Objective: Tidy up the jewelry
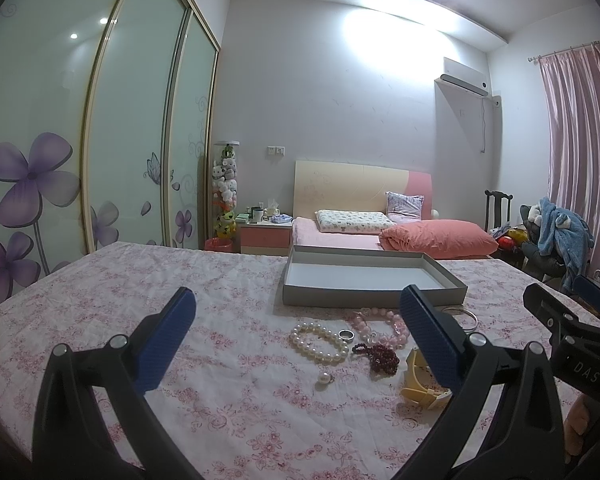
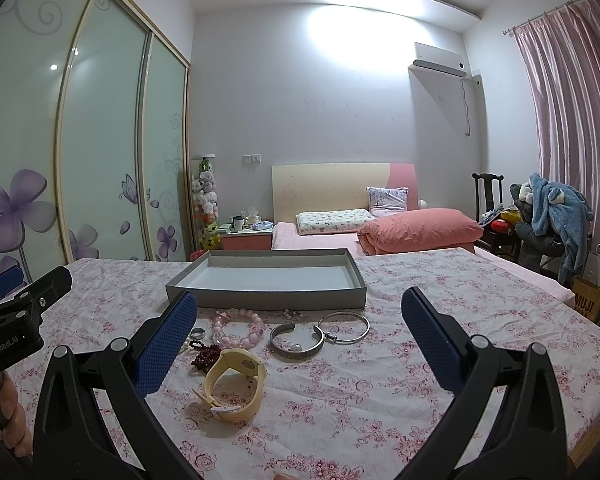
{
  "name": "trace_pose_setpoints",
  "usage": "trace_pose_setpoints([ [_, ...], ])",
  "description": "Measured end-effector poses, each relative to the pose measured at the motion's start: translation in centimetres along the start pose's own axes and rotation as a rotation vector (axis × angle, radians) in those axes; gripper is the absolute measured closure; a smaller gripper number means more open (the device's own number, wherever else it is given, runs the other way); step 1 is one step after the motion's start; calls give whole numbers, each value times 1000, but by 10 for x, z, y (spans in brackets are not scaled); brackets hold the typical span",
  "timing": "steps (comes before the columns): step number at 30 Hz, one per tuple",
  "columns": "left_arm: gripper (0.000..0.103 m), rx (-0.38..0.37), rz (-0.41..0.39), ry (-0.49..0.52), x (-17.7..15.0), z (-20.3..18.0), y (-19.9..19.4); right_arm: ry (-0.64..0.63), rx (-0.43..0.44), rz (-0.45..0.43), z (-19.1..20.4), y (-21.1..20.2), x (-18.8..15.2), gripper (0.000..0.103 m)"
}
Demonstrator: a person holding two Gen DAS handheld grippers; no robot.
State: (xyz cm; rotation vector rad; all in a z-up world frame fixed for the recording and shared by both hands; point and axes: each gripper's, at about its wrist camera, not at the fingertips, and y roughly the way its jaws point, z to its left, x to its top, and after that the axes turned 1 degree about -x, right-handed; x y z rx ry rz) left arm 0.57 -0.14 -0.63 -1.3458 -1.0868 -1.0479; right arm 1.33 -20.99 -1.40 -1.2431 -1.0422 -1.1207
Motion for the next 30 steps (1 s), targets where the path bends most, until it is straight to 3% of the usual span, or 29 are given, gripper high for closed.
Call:
trace_pose_setpoints([
  [25, 4, 2, 11, 1, -5, -1, 2, 1, -1, 5, -1, 1, -2, 2],
  [28, 4, 5, 55, 17, -9, -3, 8, 3, -3, 14, 0, 1, -3, 2],
  [30, 4, 14, 128, 50, -11, -7, 21, 5, -6, 22, -2, 1, -9, 2],
])
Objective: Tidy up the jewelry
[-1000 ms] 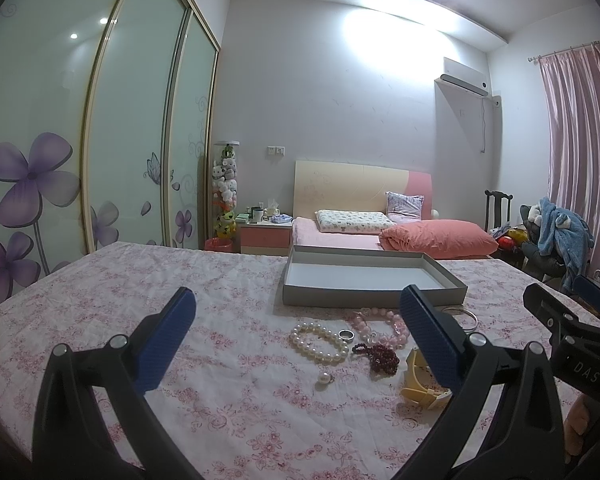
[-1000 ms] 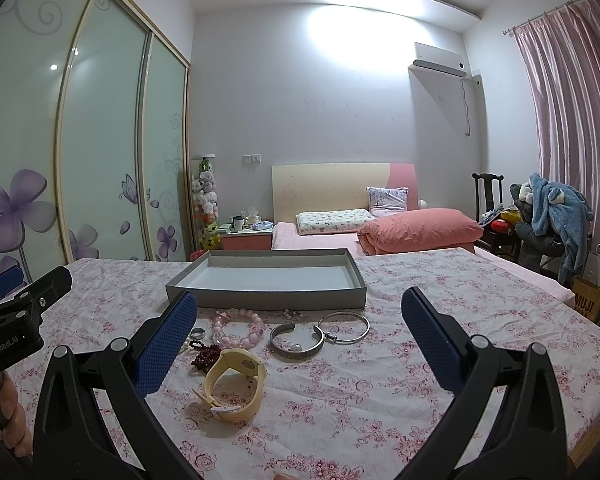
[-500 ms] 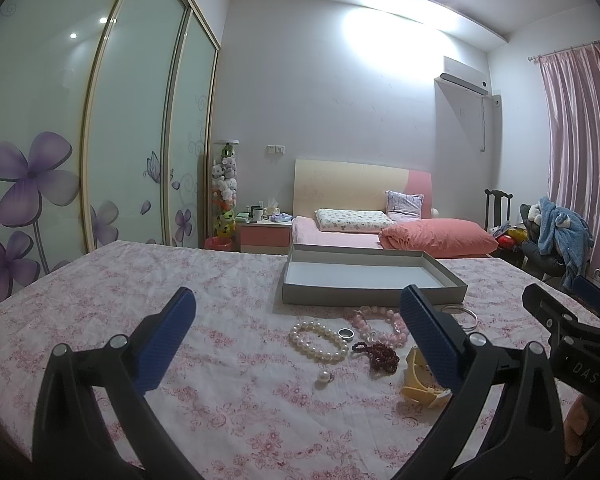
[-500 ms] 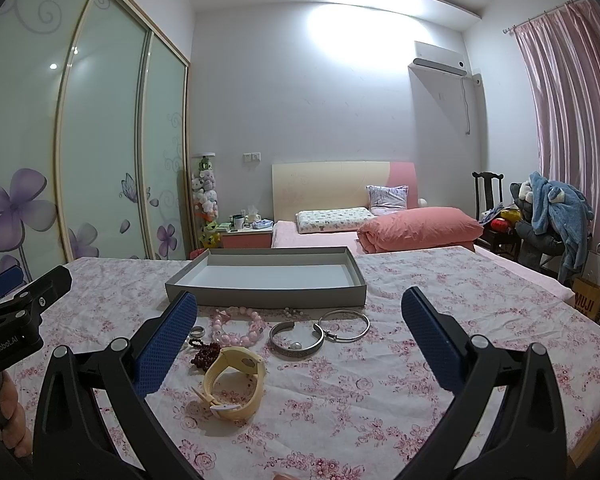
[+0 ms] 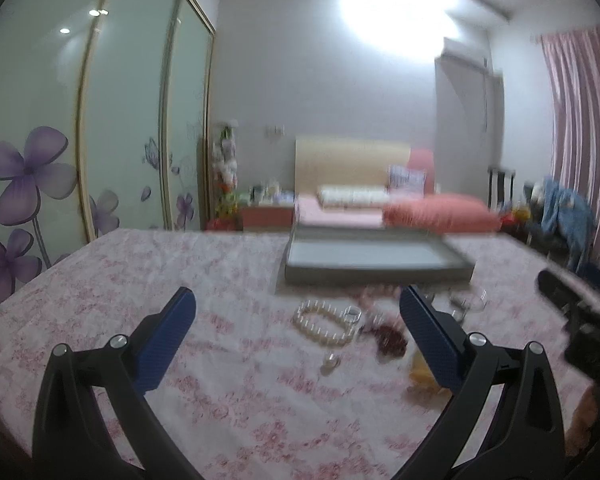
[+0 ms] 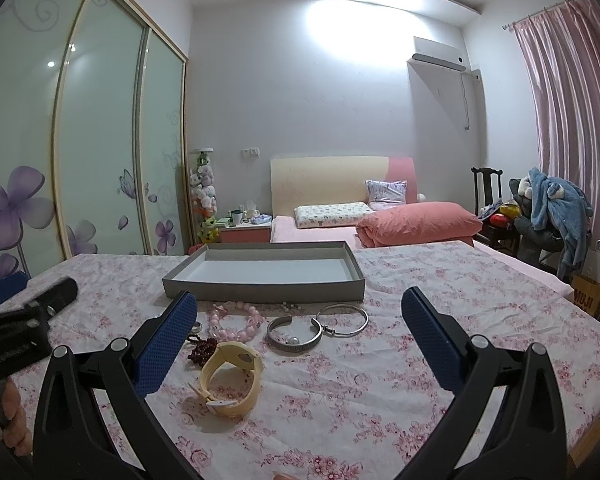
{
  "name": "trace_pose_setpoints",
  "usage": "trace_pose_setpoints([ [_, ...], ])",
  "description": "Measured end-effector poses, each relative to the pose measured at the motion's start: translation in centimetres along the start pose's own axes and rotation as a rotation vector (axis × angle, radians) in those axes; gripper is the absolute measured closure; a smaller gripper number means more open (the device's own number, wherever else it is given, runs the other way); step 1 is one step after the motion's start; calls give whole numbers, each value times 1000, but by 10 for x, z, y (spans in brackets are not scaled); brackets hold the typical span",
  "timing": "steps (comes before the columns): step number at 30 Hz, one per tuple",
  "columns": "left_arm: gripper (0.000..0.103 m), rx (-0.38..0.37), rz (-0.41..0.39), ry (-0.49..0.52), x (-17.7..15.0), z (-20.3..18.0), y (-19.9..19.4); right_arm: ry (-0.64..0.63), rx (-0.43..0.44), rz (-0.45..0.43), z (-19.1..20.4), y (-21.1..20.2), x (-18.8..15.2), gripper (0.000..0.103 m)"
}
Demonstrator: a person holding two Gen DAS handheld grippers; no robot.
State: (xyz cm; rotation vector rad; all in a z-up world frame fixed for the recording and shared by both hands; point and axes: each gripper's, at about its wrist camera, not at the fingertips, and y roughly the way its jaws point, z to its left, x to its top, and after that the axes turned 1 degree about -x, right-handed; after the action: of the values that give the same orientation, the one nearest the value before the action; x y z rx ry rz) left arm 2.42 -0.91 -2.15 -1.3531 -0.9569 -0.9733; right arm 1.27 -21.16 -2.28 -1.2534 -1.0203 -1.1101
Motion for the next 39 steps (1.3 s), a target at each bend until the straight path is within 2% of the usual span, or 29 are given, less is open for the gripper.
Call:
trace_pose_setpoints([
  [5, 4, -34, 269, 74, -2, -5, 50, 15, -3, 53, -2, 17, -17, 2],
  [9, 4, -62, 379, 100, -13, -10, 77, 20, 0, 101, -5, 21, -15, 2],
  [11, 10, -62, 415, 108, -16, -13, 86, 26, 2, 125, -6, 23, -15, 2],
  [17, 37, -77, 518, 86, -27, -16, 110, 42, 12, 177, -9, 31, -13, 2],
  [24, 58, -95, 582, 49, -27, -14, 126, 45, 21, 215, -9, 38, -14, 2],
  [26, 68, -97, 578, 45, -27, -13, 126, 49, 22, 228, -9, 40, -14, 2],
  [28, 85, -91, 575, 31, -25, -11, 127, 54, 27, 243, -10, 43, -14, 2],
  [29, 89, -93, 574, 19, -25, -8, 130, 57, 36, 255, -9, 45, -14, 2],
  [36, 89, -99, 567, -17, -23, 2, 131, 42, 97, 345, 7, 59, -14, 2],
  [39, 89, -94, 555, -23, -19, 6, 130, 24, 121, 399, 21, 67, -16, 7],
])
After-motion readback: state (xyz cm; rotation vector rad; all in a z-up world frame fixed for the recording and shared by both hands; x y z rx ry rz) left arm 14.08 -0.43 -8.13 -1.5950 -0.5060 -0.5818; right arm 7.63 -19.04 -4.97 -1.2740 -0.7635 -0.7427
